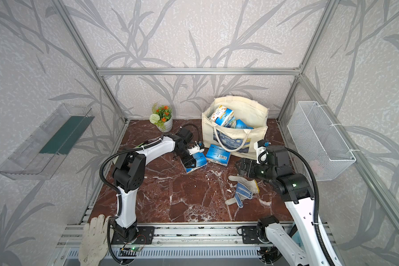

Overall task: Put tissues into the canvas bag
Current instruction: Pick up the pack of facial tissues from the center of the board, then place the pack of facial tissues in the canvas bag.

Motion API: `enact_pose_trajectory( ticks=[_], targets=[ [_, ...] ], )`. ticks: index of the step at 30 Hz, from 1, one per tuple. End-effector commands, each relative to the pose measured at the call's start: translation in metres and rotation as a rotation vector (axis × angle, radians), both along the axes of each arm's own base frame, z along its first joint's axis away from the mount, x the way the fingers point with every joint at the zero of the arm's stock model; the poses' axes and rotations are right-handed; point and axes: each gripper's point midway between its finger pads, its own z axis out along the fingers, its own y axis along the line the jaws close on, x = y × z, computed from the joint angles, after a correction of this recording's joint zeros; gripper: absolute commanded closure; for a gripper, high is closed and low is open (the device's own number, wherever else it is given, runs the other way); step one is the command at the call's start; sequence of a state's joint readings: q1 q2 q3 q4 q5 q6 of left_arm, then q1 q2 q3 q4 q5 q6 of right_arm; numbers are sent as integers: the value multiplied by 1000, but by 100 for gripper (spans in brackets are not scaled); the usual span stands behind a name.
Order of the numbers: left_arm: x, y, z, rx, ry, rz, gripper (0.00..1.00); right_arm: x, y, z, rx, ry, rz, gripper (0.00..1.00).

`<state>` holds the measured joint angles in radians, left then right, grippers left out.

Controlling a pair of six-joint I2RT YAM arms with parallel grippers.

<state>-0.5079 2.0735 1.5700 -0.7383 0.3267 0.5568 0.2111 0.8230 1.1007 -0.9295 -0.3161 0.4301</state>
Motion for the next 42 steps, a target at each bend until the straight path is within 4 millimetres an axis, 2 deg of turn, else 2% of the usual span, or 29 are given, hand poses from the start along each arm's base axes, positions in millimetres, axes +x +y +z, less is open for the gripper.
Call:
enact_pose_trajectory(
  ticks=[1, 3, 6, 8, 16, 20, 25, 28, 33, 37, 42],
  targets=[
    [-9, 6, -6, 29, 14, -10, 26, 0, 2, 3, 15, -21, 6, 8],
    [-12, 8, 0, 27, 8, -13, 27, 0, 2, 3, 14, -20, 8, 8],
    [-18, 12, 15, 32, 0, -23, 37, 0, 2, 2, 11, -21, 6, 8],
    [-22, 16, 27, 29, -10, -24, 37, 0, 1, 2, 9, -22, 7, 8],
    [-39, 26, 93, -7, -82, -12, 38, 6, -2, -1, -10, -13, -15, 8],
    [-39, 27, 129, -40, -137, 11, 39, 10, -11, -2, -36, -15, -72, 8],
    [-29, 26, 183, -95, -231, 62, 39, 21, -14, -2, -53, -1, -102, 8],
    [-18, 20, 216, -143, -296, 86, 38, 28, -24, 1, -83, -6, -160, 8],
    [2, 5, 273, -253, -405, 127, 38, 42, -25, 15, -82, -33, -188, 8],
    [21, -6, 310, -330, -453, 170, 38, 57, -33, 28, -94, -44, -252, 8],
    [45, -25, 344, -434, -486, 216, 38, 77, -36, 47, -72, -88, -302, 8]
  ],
)
